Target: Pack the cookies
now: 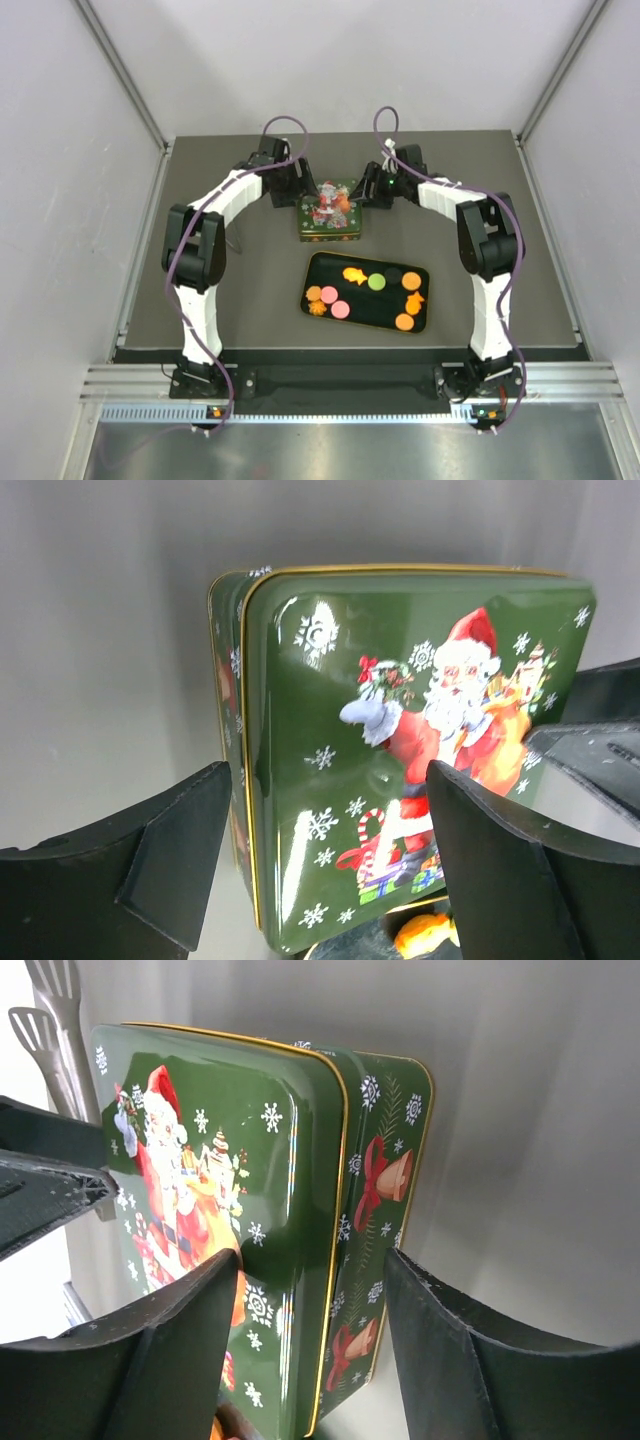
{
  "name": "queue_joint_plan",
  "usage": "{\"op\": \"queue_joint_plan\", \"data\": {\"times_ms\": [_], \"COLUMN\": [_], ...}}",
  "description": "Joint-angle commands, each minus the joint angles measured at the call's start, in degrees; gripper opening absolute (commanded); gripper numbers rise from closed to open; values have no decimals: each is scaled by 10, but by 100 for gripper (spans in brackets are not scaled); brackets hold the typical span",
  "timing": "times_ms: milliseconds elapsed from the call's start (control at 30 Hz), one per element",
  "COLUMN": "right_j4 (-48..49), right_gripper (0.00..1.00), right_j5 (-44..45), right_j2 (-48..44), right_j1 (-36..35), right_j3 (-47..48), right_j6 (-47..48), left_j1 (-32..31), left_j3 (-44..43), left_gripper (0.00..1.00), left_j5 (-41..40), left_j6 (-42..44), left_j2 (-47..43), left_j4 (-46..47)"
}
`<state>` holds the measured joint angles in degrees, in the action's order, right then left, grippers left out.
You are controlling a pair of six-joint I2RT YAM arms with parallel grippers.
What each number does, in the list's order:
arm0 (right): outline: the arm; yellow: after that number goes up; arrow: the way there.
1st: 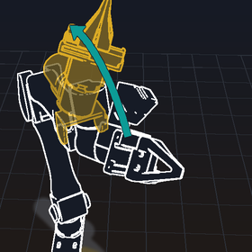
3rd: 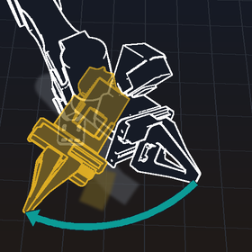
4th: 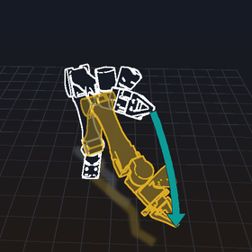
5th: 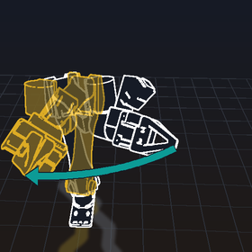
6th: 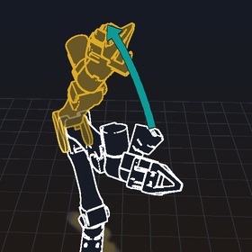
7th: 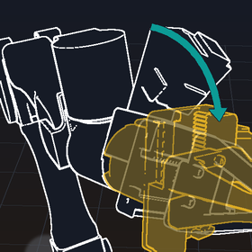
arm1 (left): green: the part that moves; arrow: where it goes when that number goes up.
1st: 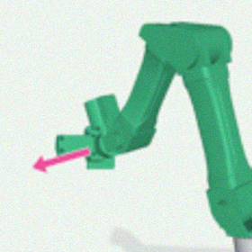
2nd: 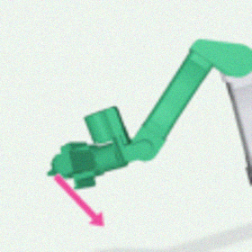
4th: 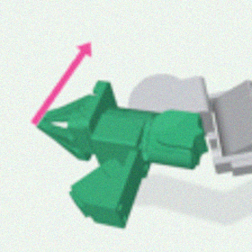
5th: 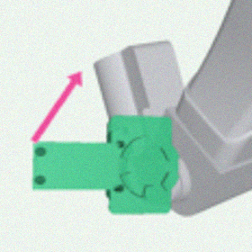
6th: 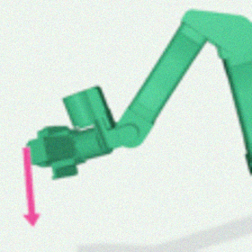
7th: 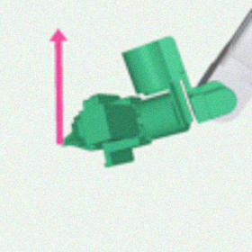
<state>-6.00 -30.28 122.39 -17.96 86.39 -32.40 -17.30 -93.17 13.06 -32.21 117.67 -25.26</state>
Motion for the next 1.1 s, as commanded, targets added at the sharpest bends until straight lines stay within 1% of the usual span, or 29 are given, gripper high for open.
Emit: {"op": "queue_joint_plan", "data": {"times_ms": [0,167,367,533,667,800,867,967,1067], "right_j4": [-2,-1,-1,-3,-2,-2,-3,-4,-3], "right_gripper": [59,60,64,69,78,84,87,87,88], "right_j5": [10,17,15,16,18,19,22,18,22], "right_j2": [8,4,-2,-13,-21,-28,-28,-24,-34], "right_j1": [-2,-2,-3,-2,-2,-1,-1,1,6], "right_j3": [26,19,19,13,10,17,23,32,38], "right_j6": [-3,-7,-7,1,16,30,31,32,41], "left_j1": [-1,-1,-1,4,13,20,21,20,15], "left_j3": [-19,-4,-14,39,71,100,111,130,170], "left_gripper": [84,86,87,89,91,92,92,92,91], "left_j5": [10,10,0,-2,1,3,6,25,33], "left_j6": [23,29,38,41,39,40,43,46,50], "left_j2": [-1,-17,-23,-64,-110,-148,-168,-194,-228], "left_j4": [-21,-12,-32,-9,9,8,10,1,-1]}}
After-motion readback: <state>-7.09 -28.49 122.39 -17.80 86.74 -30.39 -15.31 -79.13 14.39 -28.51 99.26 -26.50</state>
